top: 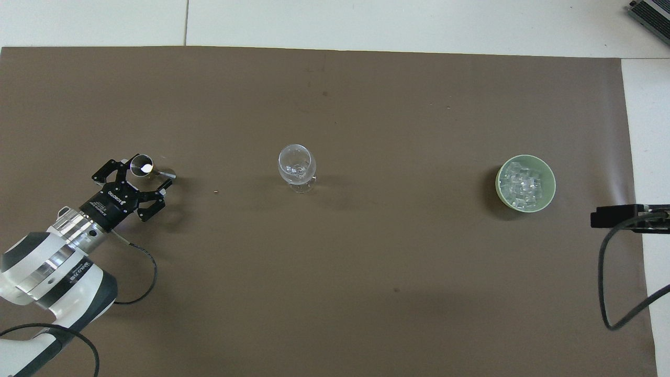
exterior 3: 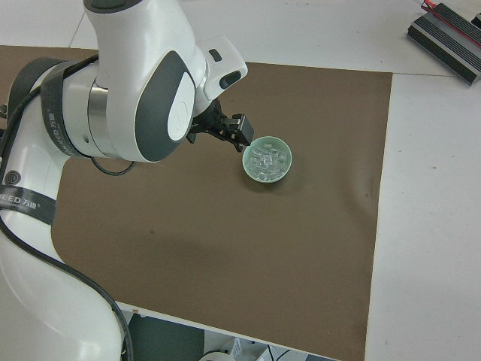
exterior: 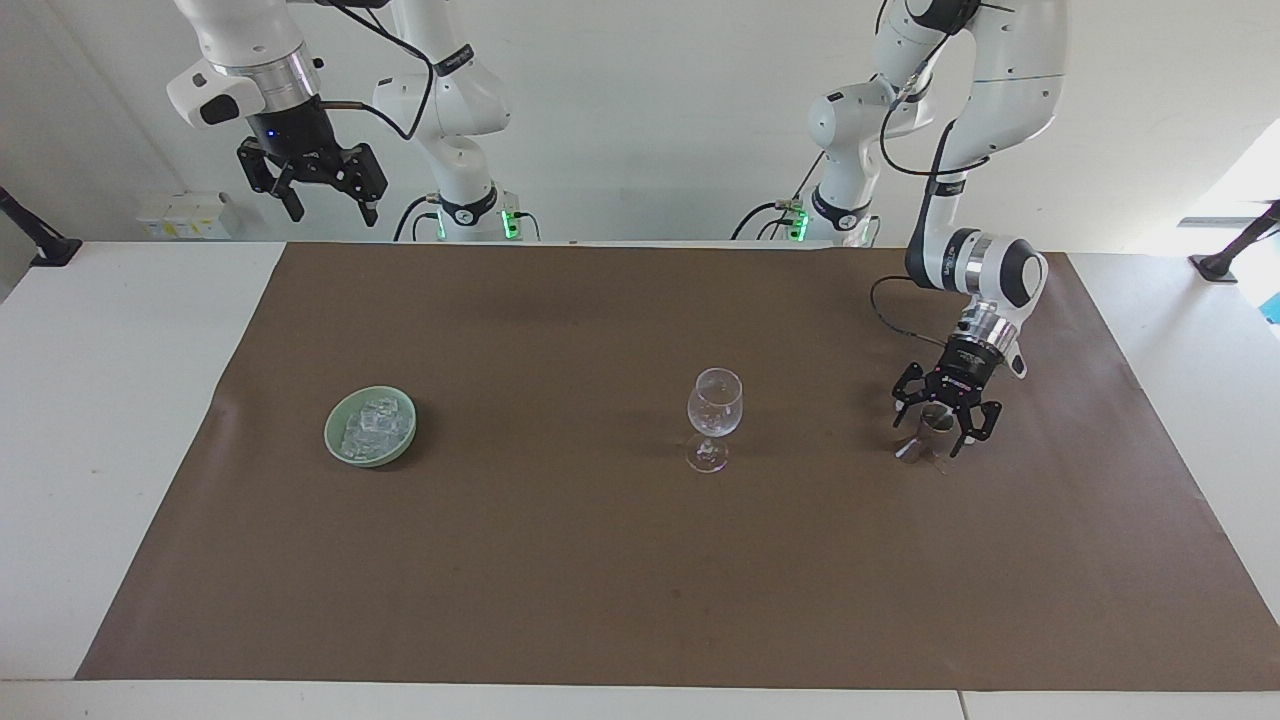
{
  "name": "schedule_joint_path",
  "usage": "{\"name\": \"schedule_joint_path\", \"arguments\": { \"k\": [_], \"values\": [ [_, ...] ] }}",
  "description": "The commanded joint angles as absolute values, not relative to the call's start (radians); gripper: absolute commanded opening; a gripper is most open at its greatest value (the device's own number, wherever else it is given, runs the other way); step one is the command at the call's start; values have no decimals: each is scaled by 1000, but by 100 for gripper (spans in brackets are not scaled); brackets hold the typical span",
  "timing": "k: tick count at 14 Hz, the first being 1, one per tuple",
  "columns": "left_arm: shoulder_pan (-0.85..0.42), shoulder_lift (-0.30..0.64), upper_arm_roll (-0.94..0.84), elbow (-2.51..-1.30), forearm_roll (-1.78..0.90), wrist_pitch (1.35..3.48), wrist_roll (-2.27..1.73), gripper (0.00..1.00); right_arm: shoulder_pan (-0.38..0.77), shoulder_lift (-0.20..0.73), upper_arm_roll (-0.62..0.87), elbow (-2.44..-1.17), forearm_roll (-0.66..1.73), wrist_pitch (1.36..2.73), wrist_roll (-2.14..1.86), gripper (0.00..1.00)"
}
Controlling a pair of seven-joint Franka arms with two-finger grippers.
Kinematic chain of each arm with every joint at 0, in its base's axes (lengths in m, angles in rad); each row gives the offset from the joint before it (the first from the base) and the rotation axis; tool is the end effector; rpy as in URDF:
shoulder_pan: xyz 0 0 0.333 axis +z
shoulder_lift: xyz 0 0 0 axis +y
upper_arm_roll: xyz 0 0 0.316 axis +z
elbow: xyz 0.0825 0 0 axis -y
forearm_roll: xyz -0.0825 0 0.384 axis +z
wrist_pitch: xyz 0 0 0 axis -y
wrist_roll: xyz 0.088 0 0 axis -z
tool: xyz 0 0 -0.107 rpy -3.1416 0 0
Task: Pour wine and add ice with both arms
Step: 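Close the left gripper on the silver jigger and lift it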
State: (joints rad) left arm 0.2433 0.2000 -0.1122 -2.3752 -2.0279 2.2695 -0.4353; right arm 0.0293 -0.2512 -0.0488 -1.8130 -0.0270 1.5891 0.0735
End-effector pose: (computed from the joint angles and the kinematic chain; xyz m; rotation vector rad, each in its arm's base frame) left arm 0.5008 0.0421 0.2387 0.7508 1.7939 -0.4062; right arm 0.4754 -0.0151 0.6408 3.1239 -0.1430 0.0429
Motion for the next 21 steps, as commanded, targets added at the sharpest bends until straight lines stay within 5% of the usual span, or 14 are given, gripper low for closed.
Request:
{"name": "schedule_joint_path", "arguments": {
  "k": [1,12,21],
  "values": [
    [222,216,-101,-2359,-2056,2281,-411,72,12,-206,-44,-1760,-23,1586,45,100],
    [232,215,-101,-2361,-2052,2286,-411,42,25,-110,-34,-1634,1,1552,44,100],
    [229,215,-101,-2359,-2054,2284,-416,0,21,-115,-34,-1637,3,1528,46,100]
  ]
}}
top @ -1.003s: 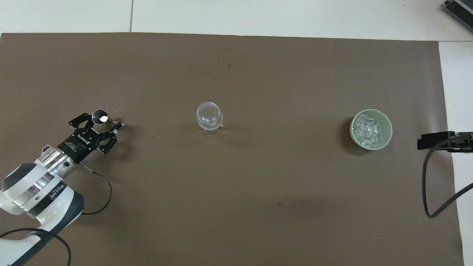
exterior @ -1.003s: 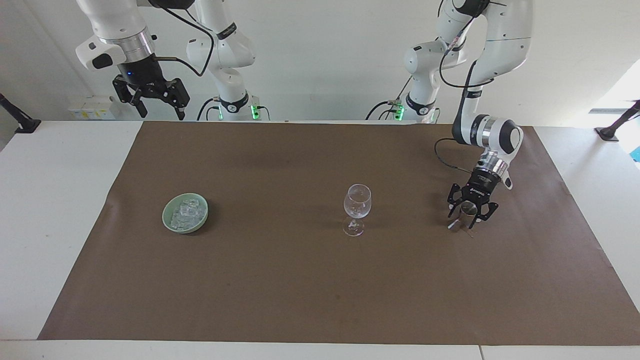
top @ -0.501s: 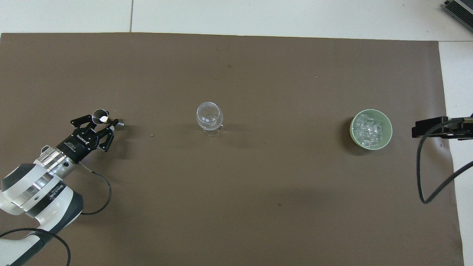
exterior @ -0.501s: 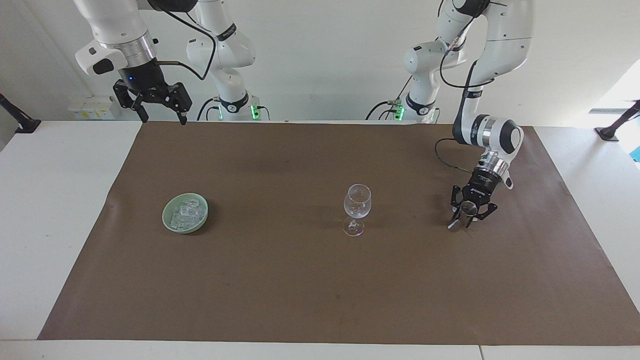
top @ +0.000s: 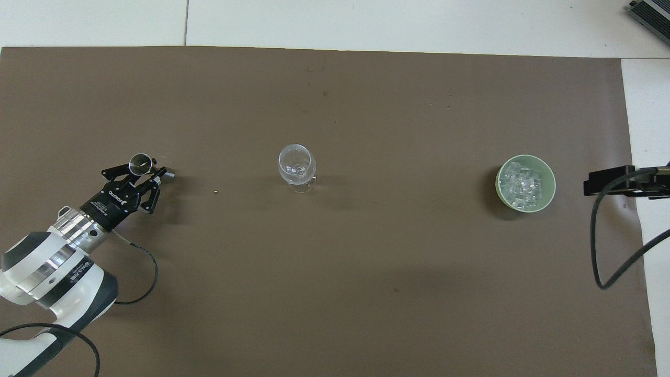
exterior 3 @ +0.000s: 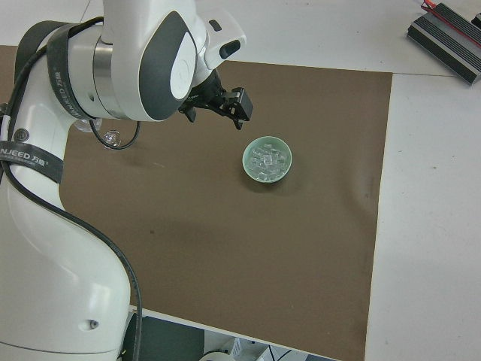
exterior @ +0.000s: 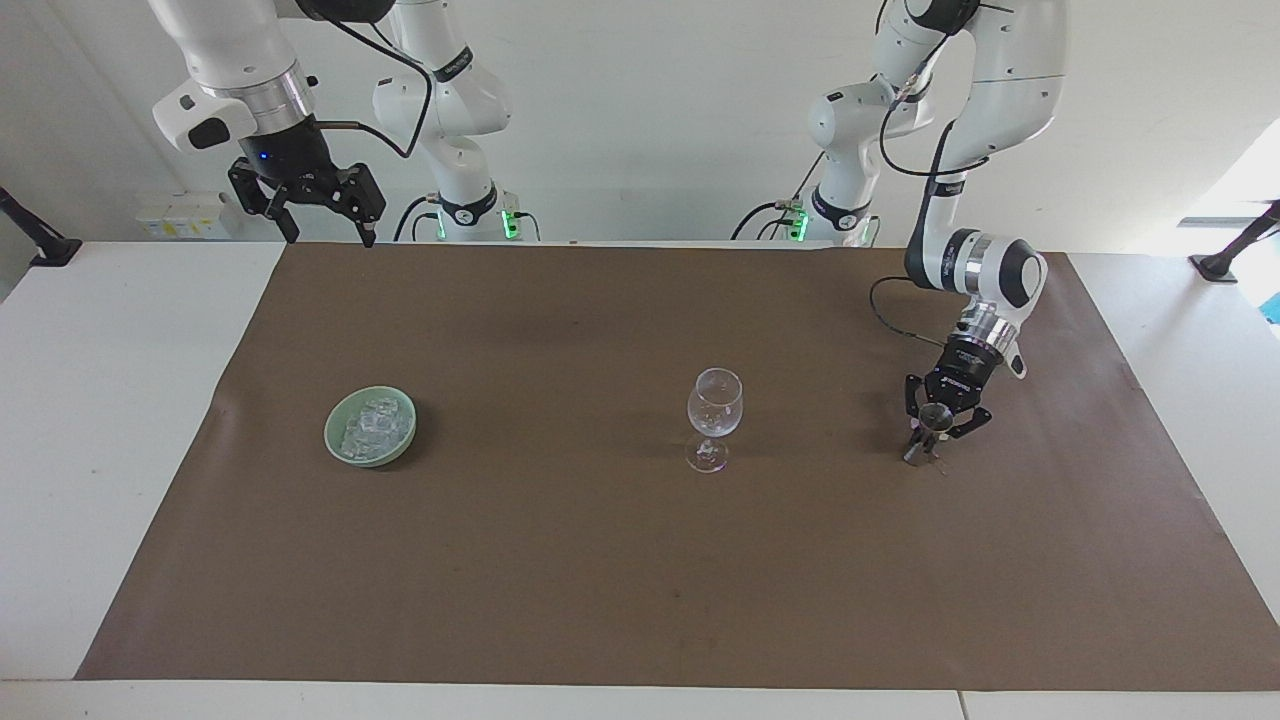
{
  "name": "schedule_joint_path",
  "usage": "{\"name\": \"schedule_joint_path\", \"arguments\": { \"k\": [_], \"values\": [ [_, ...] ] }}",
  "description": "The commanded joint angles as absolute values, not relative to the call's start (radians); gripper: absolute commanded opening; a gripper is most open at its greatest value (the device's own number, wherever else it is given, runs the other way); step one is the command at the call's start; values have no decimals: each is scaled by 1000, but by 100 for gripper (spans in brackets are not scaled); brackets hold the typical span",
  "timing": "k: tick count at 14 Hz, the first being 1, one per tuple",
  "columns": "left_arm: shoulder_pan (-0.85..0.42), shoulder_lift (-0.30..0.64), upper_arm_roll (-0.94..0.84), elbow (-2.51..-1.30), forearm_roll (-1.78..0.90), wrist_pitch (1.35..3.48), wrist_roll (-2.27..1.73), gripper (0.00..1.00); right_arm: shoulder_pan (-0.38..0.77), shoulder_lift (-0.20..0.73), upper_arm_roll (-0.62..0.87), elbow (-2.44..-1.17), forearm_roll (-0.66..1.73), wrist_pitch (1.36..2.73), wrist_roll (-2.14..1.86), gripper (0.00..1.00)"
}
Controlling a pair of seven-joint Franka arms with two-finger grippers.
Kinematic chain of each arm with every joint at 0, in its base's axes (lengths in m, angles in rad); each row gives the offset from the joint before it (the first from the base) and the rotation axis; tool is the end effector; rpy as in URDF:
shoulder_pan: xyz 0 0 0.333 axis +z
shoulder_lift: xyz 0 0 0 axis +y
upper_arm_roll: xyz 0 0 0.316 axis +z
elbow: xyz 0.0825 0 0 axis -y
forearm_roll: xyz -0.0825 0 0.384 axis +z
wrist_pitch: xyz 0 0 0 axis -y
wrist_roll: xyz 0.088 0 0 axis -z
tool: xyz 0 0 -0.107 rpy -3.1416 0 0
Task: Pour wine and add ice with both arms
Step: 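Close the left gripper on the silver jigger and lift it, then carry the jigger with the left gripper over the clear glass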
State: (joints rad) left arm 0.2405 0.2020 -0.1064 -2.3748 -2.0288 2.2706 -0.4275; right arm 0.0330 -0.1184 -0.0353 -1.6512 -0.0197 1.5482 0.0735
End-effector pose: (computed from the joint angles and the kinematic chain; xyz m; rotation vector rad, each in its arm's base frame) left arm 0.5006 0.0438 0.2378 0.7542 1.7943 -0.3985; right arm 0.5148 -0.0045 0.6479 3.1243 -0.1191 0.0248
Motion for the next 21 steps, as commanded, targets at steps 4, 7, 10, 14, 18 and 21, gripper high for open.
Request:
{"name": "schedule_joint_path", "arguments": {
  "k": [4,7,10,14,18,21],
  "values": [
    [222,210,-103,-2321,-2051,2282,-454,0,15,-112,-34,-1632,2,1529,46,100],
    [212,189,-142,-2275,-2046,2351,-549,0,14,-110,-32,-1629,2,1528,46,100],
    [151,146,-155,-2244,-2046,2474,-638,0,3,-109,-31,-1628,0,1526,46,100],
    [37,71,-155,-2232,-2046,2600,-764,0,-64,-110,55,-1617,2,1520,46,100],
    [-61,35,-167,-2194,-2052,2661,-792,0,-66,-124,48,-1631,3,1520,49,100],
    [-74,25,-228,-2166,-2054,2701,-788,0,-58,-138,48,-1655,2,1525,52,100]
  ]
}}
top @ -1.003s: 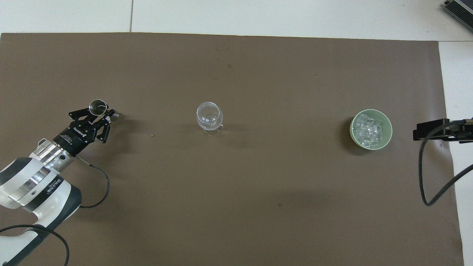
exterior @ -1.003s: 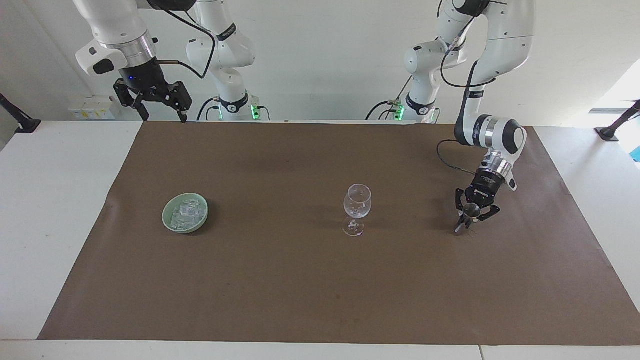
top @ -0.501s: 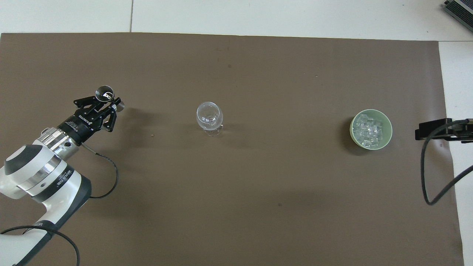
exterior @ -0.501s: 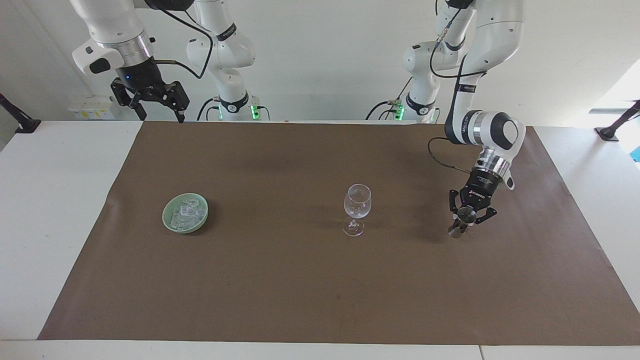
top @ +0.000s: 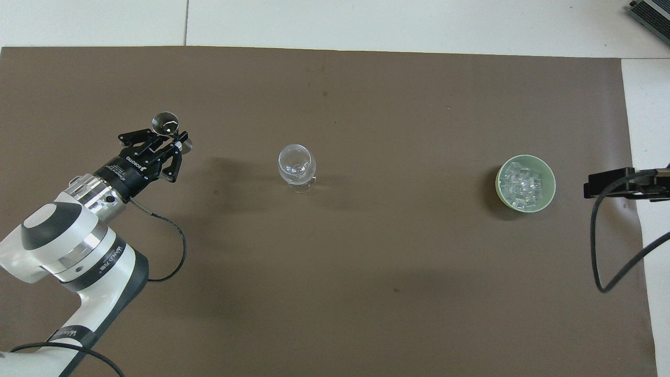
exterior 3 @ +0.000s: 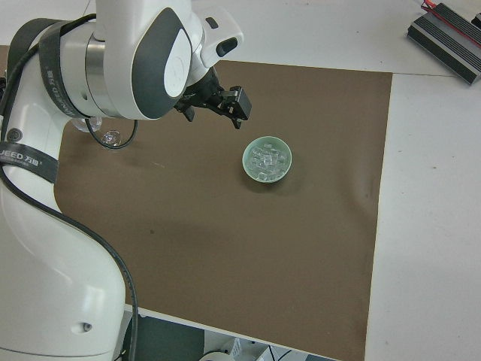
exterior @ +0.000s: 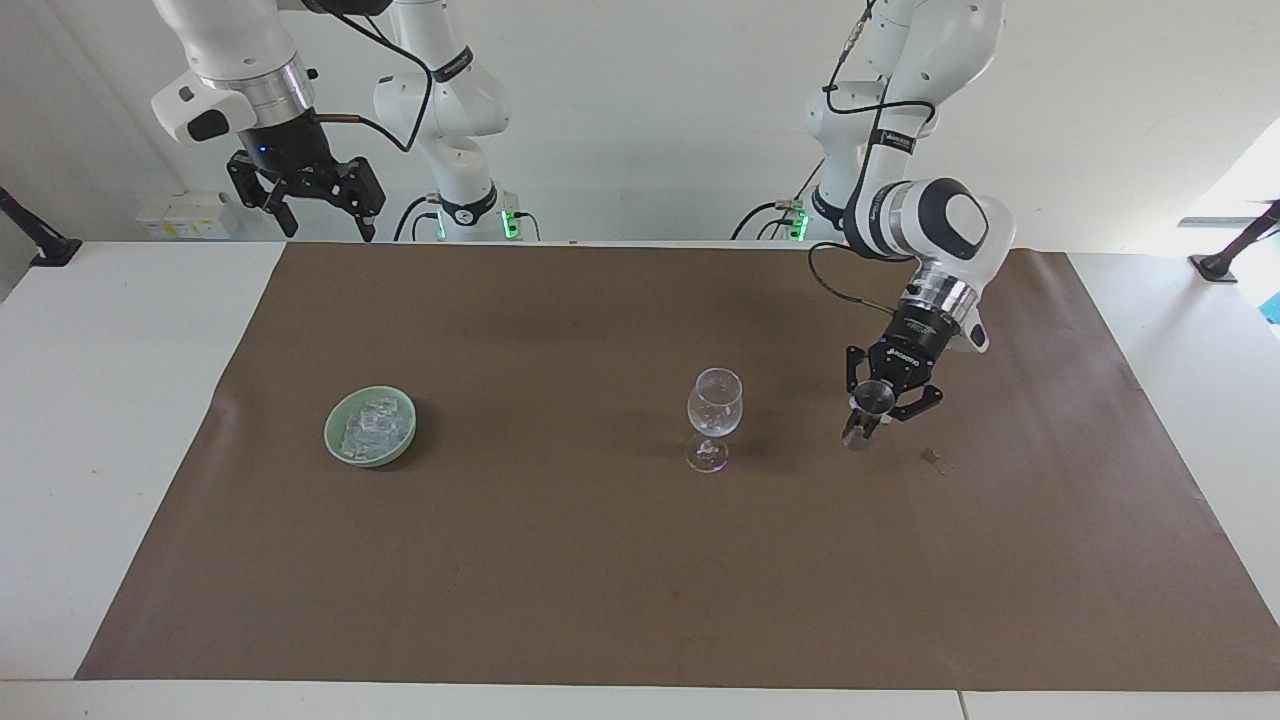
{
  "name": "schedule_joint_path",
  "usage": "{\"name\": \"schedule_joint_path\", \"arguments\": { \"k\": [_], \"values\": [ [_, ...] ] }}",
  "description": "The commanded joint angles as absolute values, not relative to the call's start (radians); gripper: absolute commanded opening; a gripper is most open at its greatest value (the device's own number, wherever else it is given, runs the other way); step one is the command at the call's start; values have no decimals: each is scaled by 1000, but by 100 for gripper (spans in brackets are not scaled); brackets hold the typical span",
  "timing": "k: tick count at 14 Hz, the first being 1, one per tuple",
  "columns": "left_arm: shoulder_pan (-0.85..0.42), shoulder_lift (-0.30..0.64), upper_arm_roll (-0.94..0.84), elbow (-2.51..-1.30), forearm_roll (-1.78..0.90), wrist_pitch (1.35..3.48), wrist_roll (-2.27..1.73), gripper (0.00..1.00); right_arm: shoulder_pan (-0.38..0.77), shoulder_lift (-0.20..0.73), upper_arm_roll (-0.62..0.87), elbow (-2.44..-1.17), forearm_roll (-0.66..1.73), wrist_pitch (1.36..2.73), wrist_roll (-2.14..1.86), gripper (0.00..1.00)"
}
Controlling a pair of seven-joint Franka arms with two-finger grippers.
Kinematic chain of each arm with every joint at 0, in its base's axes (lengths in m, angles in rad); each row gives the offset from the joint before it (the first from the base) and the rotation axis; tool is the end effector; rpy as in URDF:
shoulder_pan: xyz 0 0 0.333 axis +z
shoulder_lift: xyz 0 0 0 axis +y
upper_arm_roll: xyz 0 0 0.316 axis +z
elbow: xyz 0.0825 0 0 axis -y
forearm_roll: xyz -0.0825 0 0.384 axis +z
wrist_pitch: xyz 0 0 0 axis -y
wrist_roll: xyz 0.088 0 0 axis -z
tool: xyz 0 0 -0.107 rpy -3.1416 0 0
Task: Pour wine and add ice with both arms
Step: 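Carry the jigger with the left gripper over the clear glass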
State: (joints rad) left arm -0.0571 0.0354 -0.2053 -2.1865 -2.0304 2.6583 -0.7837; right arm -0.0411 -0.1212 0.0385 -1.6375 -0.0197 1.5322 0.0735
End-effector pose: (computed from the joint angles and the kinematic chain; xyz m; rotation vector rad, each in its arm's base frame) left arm 0.5372 -0.1176 0.3868 0.7827 1.8109 -0.4241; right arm 0.5123 -0.0022 0.6543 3.1154 -0.1204 0.0260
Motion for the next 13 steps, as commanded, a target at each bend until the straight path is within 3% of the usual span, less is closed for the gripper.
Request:
{"name": "schedule_joint_path", "arguments": {
  "k": [1,4,6,13],
  "values": [
    [-77,26,-248,-2155,-2060,2710,-787,0,-58,-141,48,-1660,2,1525,55,100],
    [-129,26,-252,-2145,-2056,2743,-779,0,-52,-156,49,-1692,2,1548,57,100],
    [-169,32,-252,-2128,-2052,2785,-743,0,-57,-150,49,-1692,2,1633,54,100],
    [-239,43,-252,-2111,-2051,2845,-592,0,-60,-147,51,-1697,3,1666,51,100]
  ]
}}
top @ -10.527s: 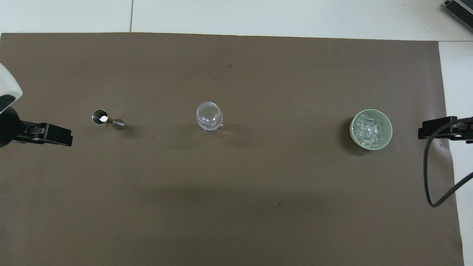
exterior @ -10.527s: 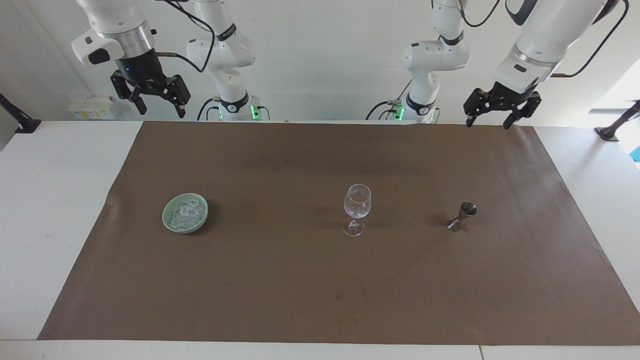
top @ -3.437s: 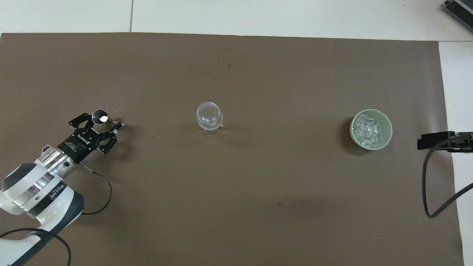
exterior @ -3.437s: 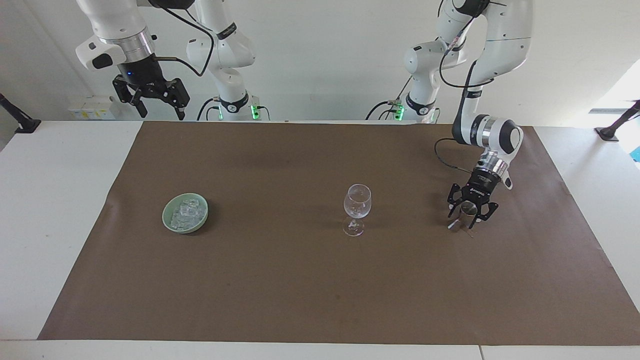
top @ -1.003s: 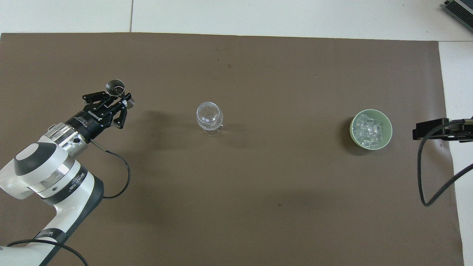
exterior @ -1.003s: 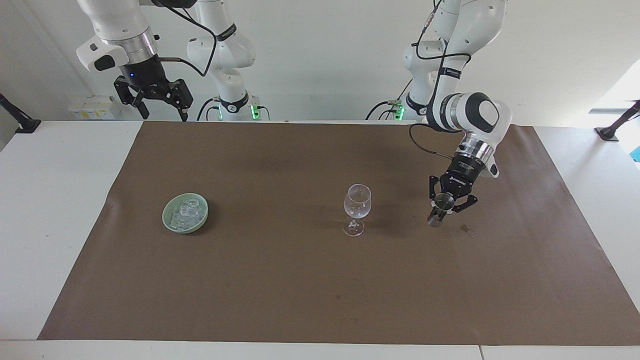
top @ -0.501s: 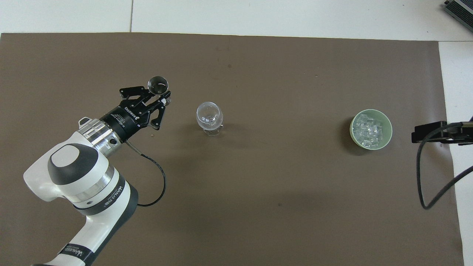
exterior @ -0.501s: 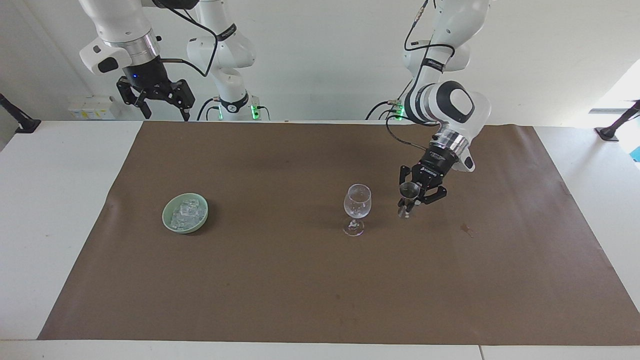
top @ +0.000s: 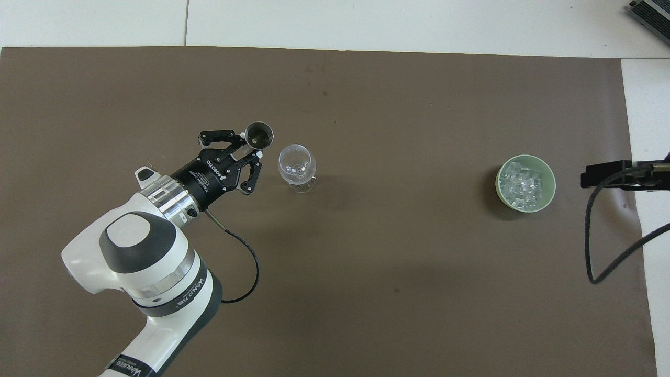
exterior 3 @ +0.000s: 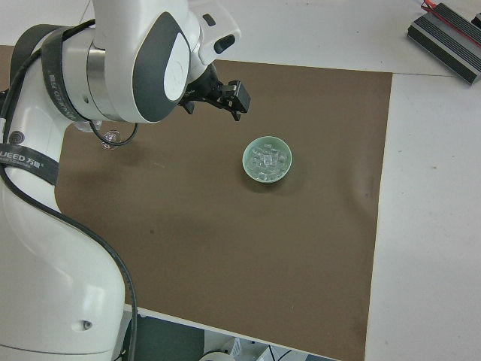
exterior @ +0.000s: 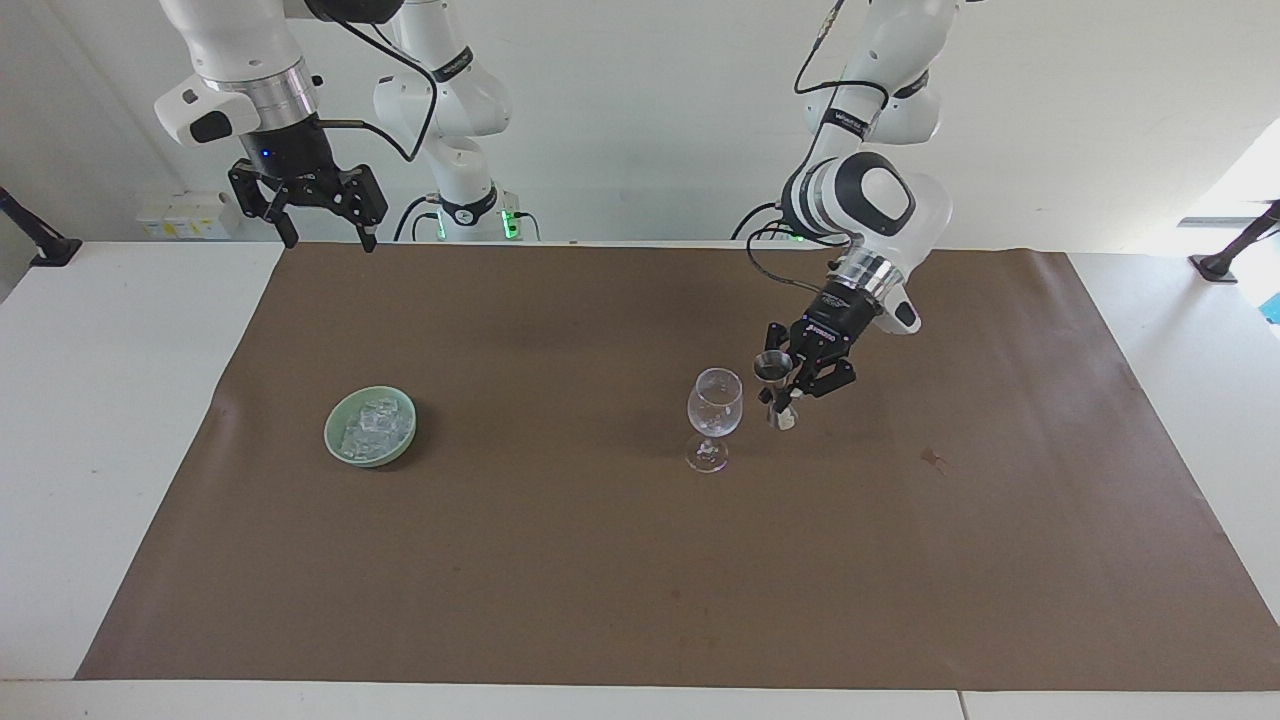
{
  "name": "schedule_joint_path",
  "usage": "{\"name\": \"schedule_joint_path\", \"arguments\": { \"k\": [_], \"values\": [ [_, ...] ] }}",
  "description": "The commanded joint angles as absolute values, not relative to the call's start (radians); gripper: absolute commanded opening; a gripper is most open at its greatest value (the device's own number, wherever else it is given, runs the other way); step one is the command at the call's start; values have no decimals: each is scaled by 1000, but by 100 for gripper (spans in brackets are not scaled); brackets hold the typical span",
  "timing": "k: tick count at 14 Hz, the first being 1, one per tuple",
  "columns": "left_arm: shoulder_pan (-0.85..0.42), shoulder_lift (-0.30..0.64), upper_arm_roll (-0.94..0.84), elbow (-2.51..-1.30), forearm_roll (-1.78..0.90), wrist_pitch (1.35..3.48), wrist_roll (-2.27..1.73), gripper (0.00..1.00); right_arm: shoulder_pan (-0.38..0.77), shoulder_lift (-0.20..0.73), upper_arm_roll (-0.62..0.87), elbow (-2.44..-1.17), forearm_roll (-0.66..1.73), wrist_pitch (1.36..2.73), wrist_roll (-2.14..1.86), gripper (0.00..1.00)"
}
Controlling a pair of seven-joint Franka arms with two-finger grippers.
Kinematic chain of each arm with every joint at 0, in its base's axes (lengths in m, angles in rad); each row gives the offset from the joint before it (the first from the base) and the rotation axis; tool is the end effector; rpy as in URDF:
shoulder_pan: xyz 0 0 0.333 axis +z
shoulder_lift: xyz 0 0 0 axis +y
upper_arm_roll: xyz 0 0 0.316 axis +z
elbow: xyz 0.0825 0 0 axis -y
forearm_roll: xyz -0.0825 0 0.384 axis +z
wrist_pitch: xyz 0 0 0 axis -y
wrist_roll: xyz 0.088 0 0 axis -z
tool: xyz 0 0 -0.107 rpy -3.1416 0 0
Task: Pour wine and add ice with both arms
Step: 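Carry the jigger with the left gripper over the clear glass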
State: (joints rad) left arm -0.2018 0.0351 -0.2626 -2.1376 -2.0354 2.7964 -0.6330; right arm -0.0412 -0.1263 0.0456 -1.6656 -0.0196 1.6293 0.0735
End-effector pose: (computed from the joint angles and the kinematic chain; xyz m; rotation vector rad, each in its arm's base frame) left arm 0.5129 -0.2095 0.4057 1.0486 1.7050 -0.3279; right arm 0.5205 0.0019 0.6527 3.1147 -0.1074 0.1416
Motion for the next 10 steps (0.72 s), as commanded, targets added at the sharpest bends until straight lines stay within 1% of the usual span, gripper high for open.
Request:
{"name": "schedule_joint_path", "arguments": {
  "k": [1,4,8,10],
  "values": [
    [-256,58,-252,-2091,-2042,2871,-554,0,-58,-144,51,-1695,2,1698,54,100],
    [-274,72,-253,-2069,-2004,2898,-511,0,-55,-127,55,-1672,2,1678,54,100],
    [-275,78,-253,-2056,-1939,2896,-463,0,-52,-48,58,-1528,3,1579,72,100],
    [-275,78,-253,-2056,-1937,2896,-404,0,-52,-40,58,-1520,6,1559,103,100]
  ]
}}
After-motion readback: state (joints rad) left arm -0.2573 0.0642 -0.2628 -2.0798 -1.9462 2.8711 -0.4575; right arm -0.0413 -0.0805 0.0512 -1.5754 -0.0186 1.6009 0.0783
